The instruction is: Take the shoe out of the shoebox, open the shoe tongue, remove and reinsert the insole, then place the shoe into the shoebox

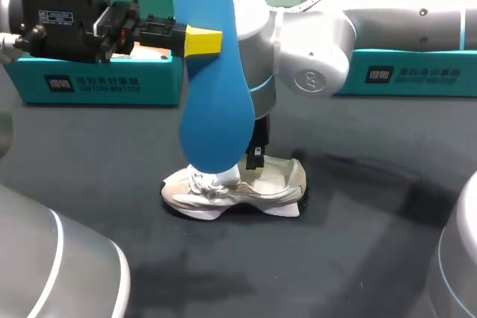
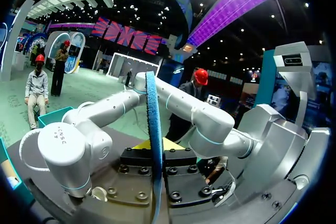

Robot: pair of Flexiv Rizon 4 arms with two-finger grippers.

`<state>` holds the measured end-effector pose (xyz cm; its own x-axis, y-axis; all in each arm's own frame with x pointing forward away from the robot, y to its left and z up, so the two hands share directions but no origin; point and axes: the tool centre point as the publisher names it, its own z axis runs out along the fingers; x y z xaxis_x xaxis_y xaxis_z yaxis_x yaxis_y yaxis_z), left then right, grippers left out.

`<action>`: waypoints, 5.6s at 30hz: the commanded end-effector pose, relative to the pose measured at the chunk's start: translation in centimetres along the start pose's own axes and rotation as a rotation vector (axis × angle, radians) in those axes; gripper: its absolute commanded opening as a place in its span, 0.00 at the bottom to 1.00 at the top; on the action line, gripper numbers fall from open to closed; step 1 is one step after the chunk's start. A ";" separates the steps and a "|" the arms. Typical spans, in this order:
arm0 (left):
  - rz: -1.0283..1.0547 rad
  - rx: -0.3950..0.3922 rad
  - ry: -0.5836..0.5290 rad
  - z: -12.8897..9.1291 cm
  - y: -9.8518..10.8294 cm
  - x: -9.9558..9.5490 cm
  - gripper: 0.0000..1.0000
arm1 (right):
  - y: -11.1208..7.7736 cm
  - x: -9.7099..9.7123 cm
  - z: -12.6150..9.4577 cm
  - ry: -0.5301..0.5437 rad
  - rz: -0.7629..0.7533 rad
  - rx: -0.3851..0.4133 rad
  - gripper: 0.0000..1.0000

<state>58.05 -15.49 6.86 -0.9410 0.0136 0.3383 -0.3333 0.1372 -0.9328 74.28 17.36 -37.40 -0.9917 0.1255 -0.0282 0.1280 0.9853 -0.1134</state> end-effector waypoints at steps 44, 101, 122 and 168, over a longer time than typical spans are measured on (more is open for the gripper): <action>0.000 -0.001 0.002 0.1 0.0 -0.1 0.00 | -3.5 3.4 -3.8 0.372 1.137 -0.106 0.00; 0.000 -0.001 0.002 0.1 0.0 -0.1 0.00 | -1.5 2.5 2.2 0.481 1.219 -0.140 0.00; 0.000 -0.001 0.002 0.1 0.0 -0.1 0.00 | -4.5 2.5 -4.4 0.599 1.252 -0.271 1.00; 1.103 0.051 -0.010 -3.3 -2.0 -3.5 0.00 | -5.7 -0.6 -15.3 0.952 1.109 -0.834 1.00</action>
<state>62.23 -12.97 8.84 -0.8326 0.1154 -0.5417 0.5502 0.0599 -0.8329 74.40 13.80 -22.13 -0.1296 0.4995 0.8566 0.9806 0.1927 0.0360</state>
